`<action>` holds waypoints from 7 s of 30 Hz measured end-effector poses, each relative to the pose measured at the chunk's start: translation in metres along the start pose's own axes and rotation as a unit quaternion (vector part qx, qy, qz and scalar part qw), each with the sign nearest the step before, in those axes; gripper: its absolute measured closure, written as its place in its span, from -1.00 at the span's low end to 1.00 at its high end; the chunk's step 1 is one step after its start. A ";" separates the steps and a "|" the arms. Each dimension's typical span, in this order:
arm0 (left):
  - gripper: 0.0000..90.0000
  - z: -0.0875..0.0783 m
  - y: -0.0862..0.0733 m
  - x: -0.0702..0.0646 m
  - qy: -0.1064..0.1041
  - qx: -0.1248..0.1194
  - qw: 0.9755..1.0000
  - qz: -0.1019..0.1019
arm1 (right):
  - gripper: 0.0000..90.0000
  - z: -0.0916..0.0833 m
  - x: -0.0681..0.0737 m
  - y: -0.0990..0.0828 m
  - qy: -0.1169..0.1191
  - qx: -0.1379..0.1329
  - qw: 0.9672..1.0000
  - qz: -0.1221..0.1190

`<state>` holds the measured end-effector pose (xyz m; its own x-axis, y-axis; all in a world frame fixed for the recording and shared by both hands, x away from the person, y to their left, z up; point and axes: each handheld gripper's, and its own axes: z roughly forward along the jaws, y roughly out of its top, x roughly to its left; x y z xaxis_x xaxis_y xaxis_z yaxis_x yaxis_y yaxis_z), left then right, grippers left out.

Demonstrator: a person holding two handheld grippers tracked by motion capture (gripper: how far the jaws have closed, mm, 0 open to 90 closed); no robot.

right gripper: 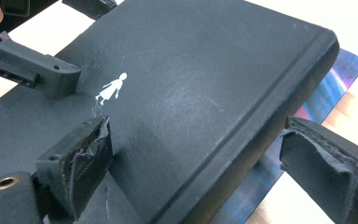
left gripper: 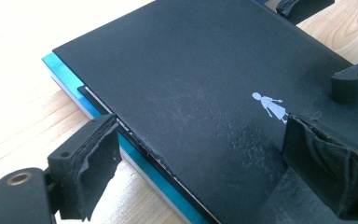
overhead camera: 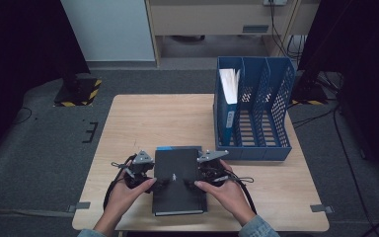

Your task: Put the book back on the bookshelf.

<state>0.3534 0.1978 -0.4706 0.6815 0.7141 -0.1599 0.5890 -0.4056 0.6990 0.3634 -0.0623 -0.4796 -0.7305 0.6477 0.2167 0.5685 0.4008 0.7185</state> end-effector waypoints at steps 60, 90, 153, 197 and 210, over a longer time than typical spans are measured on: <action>-0.91 0.037 0.031 0.007 -0.062 0.049 0.997 -0.011 | -1.00 0.013 -0.051 -0.021 0.123 0.009 0.981 0.147; -0.23 -0.005 0.045 0.017 -0.056 0.004 0.998 0.005 | -0.65 -0.010 -0.043 0.016 0.100 0.012 0.990 0.097; 0.54 -0.063 0.107 0.036 0.030 -0.020 0.997 0.064 | -0.16 -0.045 -0.031 0.114 0.004 0.002 1.000 -0.012; 0.53 -0.058 0.120 0.038 0.044 -0.024 0.996 0.078 | -0.15 -0.048 -0.035 0.123 -0.024 -0.023 0.999 -0.033; 0.53 -0.065 0.115 0.032 0.046 -0.023 0.995 0.087 | -0.14 -0.054 -0.026 0.119 -0.030 -0.023 0.998 -0.051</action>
<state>0.4147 0.2110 -0.3506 0.7276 0.6854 0.0282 0.4437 -0.5015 0.7427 0.4296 -0.0662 -0.3645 -0.7589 0.6432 0.1020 0.4732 0.4370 0.7649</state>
